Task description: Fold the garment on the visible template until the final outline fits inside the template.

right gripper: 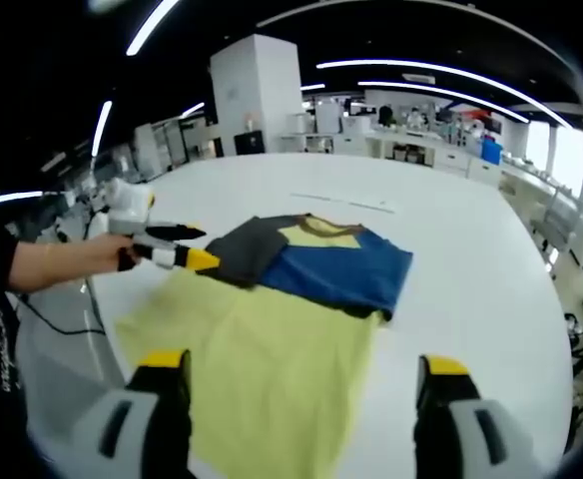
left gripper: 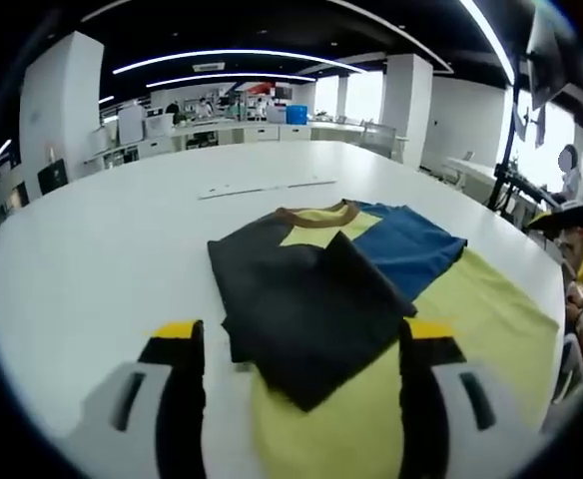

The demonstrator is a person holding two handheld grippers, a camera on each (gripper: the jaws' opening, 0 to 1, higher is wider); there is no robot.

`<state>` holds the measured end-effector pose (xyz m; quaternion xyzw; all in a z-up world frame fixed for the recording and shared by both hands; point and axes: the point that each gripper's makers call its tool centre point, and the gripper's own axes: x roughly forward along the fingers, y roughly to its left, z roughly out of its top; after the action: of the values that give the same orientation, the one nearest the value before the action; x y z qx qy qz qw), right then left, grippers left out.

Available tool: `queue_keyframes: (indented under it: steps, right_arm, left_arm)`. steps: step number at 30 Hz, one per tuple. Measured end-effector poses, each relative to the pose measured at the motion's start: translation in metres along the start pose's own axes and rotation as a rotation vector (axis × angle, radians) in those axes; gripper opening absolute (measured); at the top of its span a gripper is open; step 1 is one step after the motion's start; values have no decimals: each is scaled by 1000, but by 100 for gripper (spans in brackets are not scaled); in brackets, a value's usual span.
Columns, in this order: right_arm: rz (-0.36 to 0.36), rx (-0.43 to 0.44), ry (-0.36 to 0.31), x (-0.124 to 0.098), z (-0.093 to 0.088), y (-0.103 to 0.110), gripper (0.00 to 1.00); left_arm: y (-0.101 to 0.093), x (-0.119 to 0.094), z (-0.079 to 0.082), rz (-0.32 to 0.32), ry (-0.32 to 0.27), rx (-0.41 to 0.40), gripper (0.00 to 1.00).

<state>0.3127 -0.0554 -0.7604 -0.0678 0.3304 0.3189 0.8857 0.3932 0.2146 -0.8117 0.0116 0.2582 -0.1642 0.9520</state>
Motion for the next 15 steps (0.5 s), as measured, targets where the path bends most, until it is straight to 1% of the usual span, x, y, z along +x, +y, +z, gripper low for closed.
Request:
queue_keyframes:
  steps: [1,2,4,8,12,15]
  right_arm:
    - [-2,0,3,0,-1,0,94]
    - [-3,1,4,0,-1,-1,94]
    - [-5,6,2,0,-1,-1,94]
    - [-8,8,1,-1,-1,-3,94]
    - [-8,5,2,0,-1,-3,94]
    - [-6,8,2,0,-1,-2,94]
  left_arm:
    - [3,-1,0,20,-3,-8,67]
    - [4,-1,-2,25,-2,-14,62]
    - [7,-3,-8,30,3,-34,55]
    - [5,-7,-14,43,1,-7,40]
    - [4,-10,-19,46,8,1,32]
    - [4,-8,-24,41,23,-18,27]
